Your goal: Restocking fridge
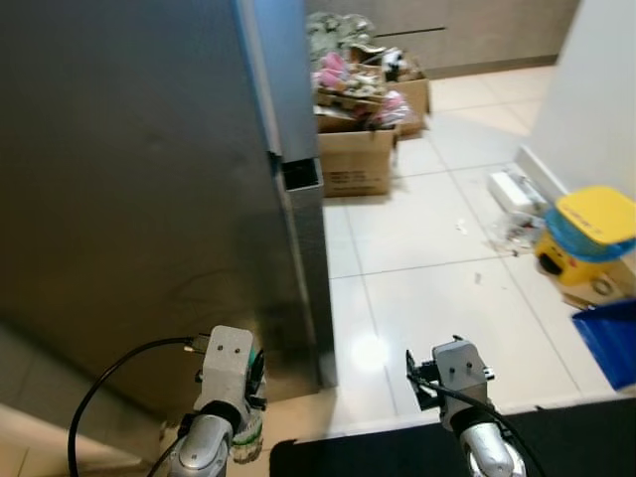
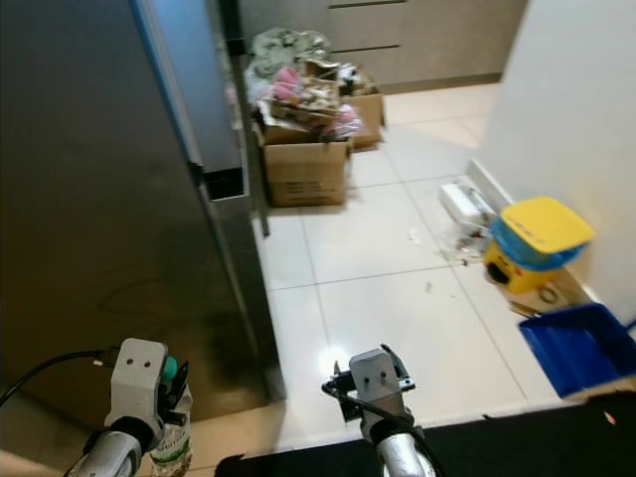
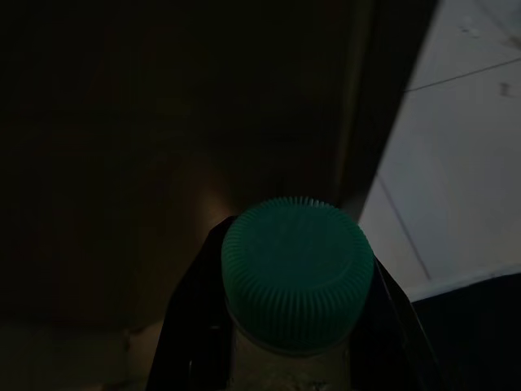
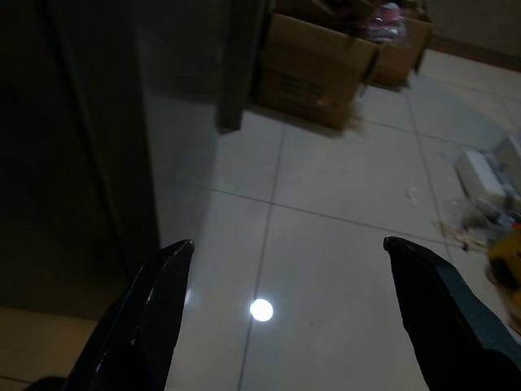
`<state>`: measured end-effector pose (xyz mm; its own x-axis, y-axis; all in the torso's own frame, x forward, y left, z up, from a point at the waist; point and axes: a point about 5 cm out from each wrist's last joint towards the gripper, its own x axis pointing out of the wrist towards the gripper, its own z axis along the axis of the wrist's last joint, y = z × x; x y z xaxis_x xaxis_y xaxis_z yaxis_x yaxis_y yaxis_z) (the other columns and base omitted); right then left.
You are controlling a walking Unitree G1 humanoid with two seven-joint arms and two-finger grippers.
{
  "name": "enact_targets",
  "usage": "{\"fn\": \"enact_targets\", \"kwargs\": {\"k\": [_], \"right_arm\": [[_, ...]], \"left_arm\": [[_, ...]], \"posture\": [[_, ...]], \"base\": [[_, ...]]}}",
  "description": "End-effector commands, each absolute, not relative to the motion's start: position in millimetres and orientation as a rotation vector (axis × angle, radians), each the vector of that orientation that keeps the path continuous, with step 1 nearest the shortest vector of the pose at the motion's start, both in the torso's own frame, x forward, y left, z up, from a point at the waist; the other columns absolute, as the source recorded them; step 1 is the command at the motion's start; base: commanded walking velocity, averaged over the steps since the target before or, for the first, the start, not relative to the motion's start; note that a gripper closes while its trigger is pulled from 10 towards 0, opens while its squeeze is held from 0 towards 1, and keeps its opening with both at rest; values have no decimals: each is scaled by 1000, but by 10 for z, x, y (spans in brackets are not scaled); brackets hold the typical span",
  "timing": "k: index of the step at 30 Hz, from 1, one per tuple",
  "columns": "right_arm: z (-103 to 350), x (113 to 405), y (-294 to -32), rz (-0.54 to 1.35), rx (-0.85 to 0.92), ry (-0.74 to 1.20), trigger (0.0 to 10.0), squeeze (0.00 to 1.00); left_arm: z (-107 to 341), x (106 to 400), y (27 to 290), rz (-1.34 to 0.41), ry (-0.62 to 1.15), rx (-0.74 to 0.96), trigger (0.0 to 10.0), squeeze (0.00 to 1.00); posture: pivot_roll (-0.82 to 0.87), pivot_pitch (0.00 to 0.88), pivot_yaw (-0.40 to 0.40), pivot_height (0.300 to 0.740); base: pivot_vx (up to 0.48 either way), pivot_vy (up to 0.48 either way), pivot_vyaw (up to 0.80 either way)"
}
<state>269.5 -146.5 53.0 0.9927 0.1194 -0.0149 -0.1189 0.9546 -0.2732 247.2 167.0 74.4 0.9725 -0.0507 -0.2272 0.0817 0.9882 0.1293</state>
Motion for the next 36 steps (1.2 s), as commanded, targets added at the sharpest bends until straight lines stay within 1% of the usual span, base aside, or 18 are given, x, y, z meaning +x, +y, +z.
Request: {"fn": "enact_targets", "kwargs": {"k": [1,27,36], "right_arm": [[465,2650,-1481,111,-277,31,10000,0],[454,2648,-1502,94,-281,34,10000,0],[438,2657,-1553,54,-236,53,10000,0]], "left_arm": [[713,2452,1699,-61,240,149,10000,0],[714,2478,1687,-72,237,149,10000,0],[717,2484,1683,-77,240,151,10000,0]], "posture": [[-82,193,50,740],[-85,184,53,740],[-82,189,54,740]], "base": [[0,0,744],[0,0,738],[0,0,0]]}}
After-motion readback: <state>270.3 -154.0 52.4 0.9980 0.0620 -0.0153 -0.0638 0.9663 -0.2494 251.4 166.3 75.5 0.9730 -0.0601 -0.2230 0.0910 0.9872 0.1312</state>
